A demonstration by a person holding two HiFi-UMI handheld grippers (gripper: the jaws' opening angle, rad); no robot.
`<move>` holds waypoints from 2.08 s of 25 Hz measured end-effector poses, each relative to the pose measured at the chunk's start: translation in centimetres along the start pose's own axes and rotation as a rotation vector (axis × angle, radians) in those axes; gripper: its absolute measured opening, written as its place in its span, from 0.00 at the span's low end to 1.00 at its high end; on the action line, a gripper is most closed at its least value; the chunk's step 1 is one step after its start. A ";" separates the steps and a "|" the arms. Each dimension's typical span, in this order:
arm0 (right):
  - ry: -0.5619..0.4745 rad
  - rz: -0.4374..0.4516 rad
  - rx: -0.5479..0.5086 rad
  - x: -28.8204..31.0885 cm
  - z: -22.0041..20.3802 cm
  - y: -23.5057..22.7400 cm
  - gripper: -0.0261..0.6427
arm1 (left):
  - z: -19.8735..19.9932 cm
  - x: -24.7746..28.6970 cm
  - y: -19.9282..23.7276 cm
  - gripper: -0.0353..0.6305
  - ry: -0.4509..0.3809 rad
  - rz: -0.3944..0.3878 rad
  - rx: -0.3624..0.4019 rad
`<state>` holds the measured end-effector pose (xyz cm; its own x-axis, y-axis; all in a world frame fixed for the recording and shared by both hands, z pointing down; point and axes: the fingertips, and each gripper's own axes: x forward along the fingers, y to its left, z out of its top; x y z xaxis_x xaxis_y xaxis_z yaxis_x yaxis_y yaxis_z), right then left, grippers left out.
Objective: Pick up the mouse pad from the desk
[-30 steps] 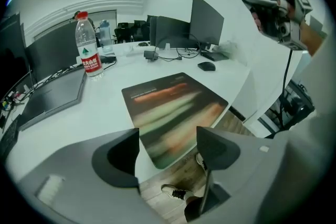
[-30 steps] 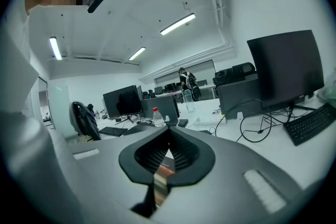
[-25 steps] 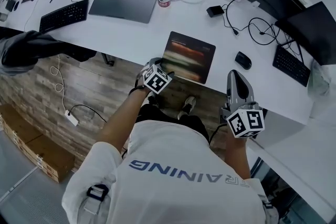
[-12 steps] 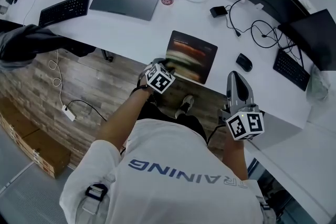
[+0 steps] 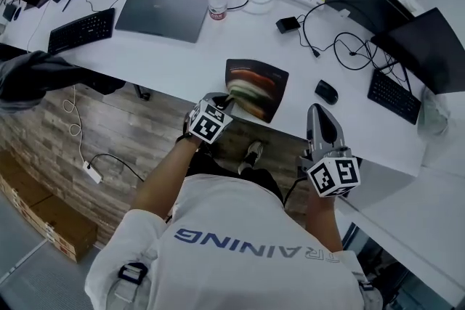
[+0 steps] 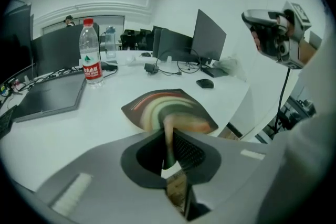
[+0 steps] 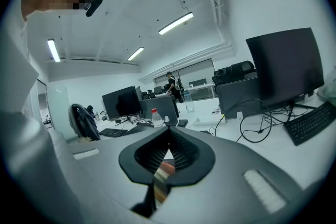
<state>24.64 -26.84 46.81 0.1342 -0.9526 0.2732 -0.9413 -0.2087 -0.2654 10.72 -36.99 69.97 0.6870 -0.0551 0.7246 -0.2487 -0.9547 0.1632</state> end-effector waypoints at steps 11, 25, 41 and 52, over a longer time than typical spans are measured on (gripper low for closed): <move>-0.085 0.031 -0.064 0.2 4.7 0.8 0.06 | 9.8 -6.8 -0.3 0.10 -0.287 0.017 -0.053; -0.211 0.054 -0.129 -0.4 11.6 1.3 0.06 | 20.7 -20.8 0.0 0.10 -0.666 0.189 -0.090; -0.316 0.108 -0.177 -1.0 16.1 3.9 0.06 | 25.2 -30.4 0.2 0.10 -0.888 0.261 -0.062; -0.298 0.136 -0.206 -0.7 15.6 4.9 0.06 | 24.6 -29.9 -0.2 0.10 -0.867 0.249 -0.054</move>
<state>24.73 -30.66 30.88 0.0600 -0.9974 -0.0409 -0.9951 -0.0566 -0.0809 7.07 -42.30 31.82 0.8772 -0.4800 -0.0118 -0.4756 -0.8720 0.1158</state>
